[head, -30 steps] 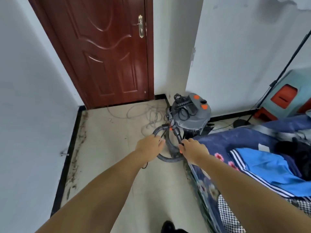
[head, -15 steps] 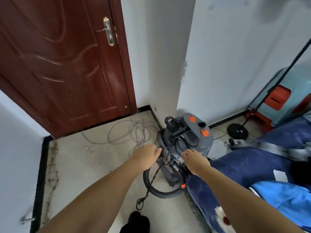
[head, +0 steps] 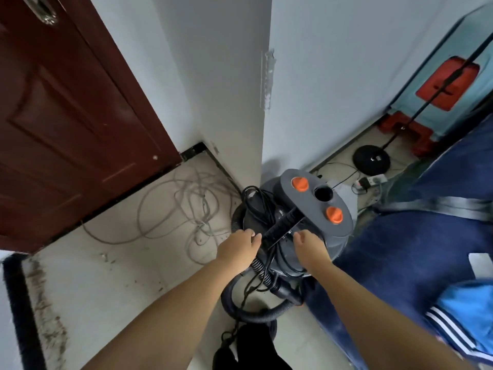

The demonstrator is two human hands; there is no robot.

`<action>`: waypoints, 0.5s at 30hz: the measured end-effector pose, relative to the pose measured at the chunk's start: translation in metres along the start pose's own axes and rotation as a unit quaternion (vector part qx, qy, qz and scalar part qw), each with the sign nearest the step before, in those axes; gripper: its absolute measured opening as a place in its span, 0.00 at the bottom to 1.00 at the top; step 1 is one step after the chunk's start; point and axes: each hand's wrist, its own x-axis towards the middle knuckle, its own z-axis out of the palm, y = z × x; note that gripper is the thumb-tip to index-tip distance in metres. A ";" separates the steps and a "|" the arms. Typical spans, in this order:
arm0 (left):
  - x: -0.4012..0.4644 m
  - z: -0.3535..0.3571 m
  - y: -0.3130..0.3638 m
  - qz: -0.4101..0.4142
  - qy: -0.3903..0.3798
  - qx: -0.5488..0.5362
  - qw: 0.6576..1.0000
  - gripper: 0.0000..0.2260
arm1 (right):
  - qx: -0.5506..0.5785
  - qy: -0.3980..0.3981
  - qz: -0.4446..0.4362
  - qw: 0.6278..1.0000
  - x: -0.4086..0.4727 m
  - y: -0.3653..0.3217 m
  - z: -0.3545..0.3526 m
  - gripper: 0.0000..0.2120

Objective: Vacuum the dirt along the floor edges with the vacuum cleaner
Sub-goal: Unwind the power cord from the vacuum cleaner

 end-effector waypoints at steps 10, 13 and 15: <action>0.122 0.023 0.010 -0.138 0.065 -0.158 0.976 0.34 | 0.289 0.070 0.173 0.939 0.079 -0.003 0.053 0.27; 0.150 0.033 0.003 -0.175 0.044 -0.264 0.947 0.40 | 0.334 0.118 0.189 0.916 0.089 -0.003 0.070 0.28; 0.159 0.041 -0.006 -0.182 0.029 -0.360 0.914 0.42 | 0.342 0.146 0.184 0.910 0.091 -0.002 0.077 0.28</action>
